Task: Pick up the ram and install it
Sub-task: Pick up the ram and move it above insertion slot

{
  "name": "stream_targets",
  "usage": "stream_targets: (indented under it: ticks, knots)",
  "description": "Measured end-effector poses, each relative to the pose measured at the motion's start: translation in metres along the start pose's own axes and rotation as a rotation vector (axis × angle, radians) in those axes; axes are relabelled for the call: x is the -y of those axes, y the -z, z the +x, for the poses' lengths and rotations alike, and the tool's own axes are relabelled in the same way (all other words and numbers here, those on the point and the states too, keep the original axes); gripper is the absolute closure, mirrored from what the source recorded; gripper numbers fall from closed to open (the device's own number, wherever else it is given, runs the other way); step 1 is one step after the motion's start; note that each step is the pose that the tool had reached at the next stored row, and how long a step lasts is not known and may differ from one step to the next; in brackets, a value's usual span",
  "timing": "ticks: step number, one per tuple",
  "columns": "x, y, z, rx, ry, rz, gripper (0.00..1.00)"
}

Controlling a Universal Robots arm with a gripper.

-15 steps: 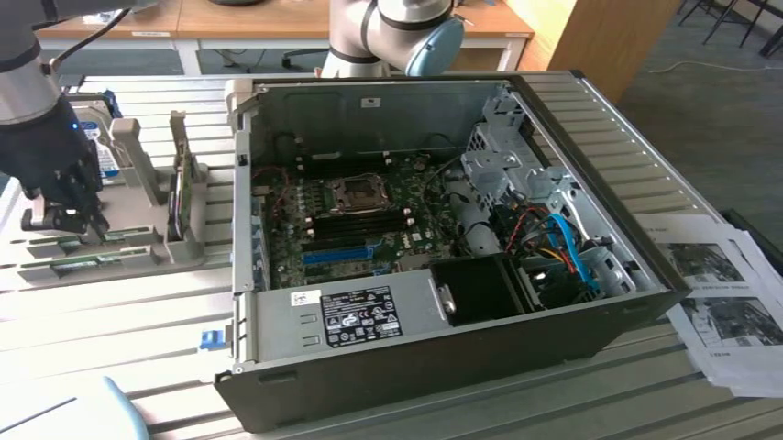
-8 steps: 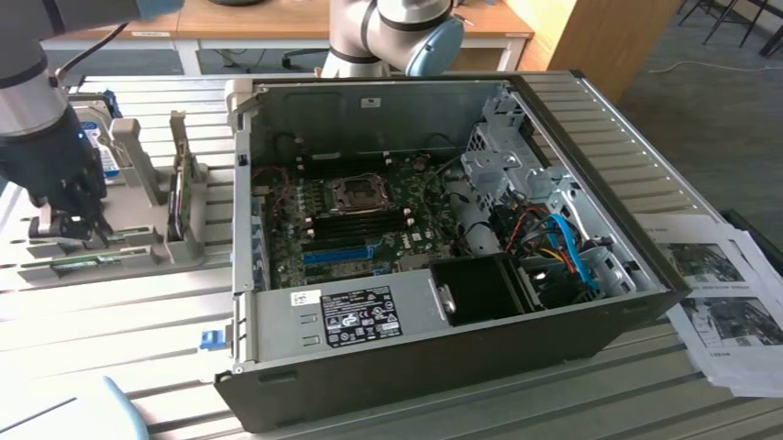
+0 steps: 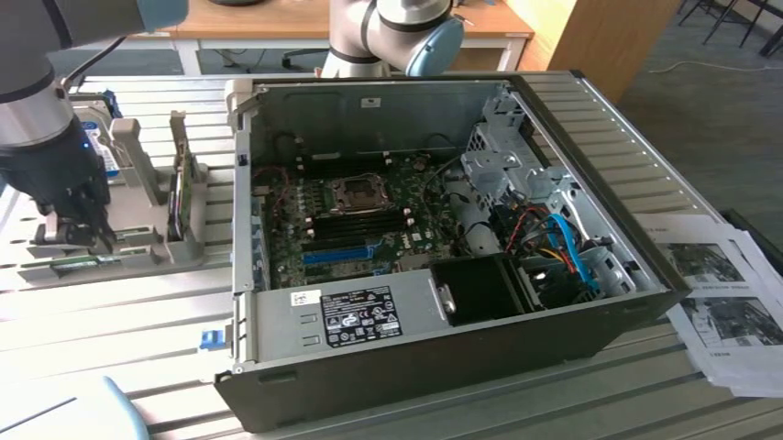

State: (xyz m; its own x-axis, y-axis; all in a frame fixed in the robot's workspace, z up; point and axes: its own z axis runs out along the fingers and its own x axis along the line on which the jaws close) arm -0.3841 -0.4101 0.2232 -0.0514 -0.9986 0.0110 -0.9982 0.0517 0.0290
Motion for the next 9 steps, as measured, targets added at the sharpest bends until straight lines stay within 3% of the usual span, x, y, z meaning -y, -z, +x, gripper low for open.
stream_targets:
  ticks: [5,9]
  knots:
    - [0.0,-0.0005,0.0,-0.0003,0.007,-0.0001,0.77]
    - [0.0,-0.0007,0.0,-0.0016,0.053,0.0005,0.77]
